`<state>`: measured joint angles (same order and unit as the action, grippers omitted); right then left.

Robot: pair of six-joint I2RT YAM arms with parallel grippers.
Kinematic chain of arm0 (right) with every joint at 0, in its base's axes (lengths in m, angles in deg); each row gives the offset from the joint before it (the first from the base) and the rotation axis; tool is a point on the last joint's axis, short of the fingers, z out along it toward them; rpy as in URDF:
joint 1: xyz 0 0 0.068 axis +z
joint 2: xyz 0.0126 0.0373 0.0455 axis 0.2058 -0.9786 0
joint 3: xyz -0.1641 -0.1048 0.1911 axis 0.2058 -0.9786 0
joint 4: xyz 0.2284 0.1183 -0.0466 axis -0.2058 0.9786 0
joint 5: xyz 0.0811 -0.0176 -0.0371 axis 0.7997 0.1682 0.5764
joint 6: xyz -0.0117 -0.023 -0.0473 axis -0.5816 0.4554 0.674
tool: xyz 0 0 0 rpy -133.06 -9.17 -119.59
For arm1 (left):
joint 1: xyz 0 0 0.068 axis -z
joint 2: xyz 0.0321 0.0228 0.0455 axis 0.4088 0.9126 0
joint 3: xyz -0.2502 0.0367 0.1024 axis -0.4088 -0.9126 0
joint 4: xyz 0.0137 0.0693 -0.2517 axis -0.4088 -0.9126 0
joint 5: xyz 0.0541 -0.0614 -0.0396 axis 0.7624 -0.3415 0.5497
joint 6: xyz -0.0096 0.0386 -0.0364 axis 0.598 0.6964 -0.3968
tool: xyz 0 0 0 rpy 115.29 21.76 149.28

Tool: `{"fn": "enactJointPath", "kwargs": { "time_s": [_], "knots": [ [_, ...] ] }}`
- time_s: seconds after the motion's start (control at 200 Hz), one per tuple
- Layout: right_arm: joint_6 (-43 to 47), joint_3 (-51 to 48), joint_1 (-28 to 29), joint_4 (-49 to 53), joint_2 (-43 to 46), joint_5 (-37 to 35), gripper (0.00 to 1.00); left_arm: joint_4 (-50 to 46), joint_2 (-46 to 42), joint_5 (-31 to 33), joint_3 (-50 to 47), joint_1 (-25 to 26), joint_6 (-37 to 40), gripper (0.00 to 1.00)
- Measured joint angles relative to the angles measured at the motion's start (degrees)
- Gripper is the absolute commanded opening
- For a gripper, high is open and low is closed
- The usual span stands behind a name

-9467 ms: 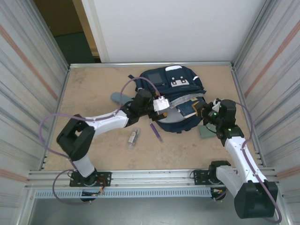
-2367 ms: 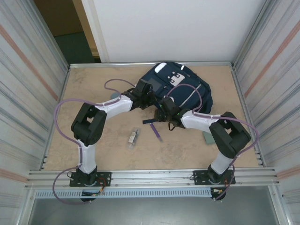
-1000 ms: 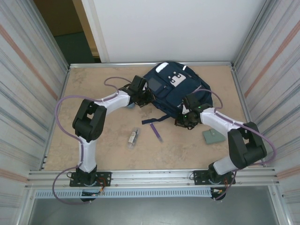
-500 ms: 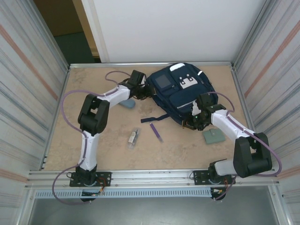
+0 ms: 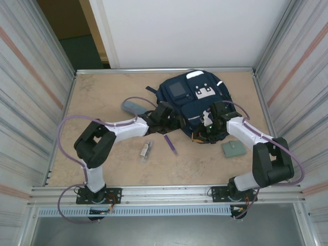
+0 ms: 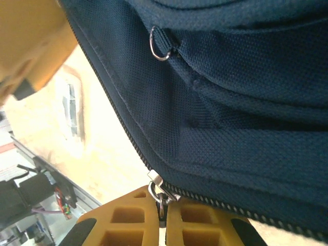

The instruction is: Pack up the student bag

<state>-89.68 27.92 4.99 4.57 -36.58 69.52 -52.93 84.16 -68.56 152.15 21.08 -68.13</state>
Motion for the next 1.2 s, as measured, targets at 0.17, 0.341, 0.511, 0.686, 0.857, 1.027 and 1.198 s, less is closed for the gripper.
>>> {"fn": "enactJointPath", "kwargs": {
  "time_s": [0.17, 0.341, 0.511, 0.686, 0.857, 1.027, 1.198],
  "knots": [
    [-0.5, -0.2, 0.0, -1.4, -0.2, 1.0, 0.00, 2.9, 4.1, 5.3, 2.4, 1.2, -2.0, 0.30],
    [-0.5, -0.2, -0.8, -0.9, -0.2, -1.4, 0.00, 4.2, 5.1, 7.5, 2.5, 0.9, -3.1, 0.00],
    [-0.4, -0.3, -6.8, 3.6, 0.2, -10.2, 0.00, 3.9, 5.8, 4.0, 3.2, -1.7, -1.3, 0.00],
    [-0.6, -1.5, -12.0, 4.0, 3.1, -14.3, 0.00, 2.4, 9.8, -2.1, 8.7, -6.8, 2.4, 0.00],
    [-1.6, -1.9, -14.4, 2.6, 4.5, -15.0, 0.00, 0.0, 14.0, -7.2, 15.1, -9.9, 5.0, 0.06],
    [-2.1, -2.3, -14.7, 1.0, 3.6, -14.3, 0.00, -1.9, 16.8, -9.5, 19.6, -13.5, 6.1, 0.52],
    [-2.5, -2.3, -9.5, -0.8, 1.7, -12.3, 0.00, -3.8, 11.9, -9.6, 14.9, -17.1, 7.0, 0.62]
  ]
}}
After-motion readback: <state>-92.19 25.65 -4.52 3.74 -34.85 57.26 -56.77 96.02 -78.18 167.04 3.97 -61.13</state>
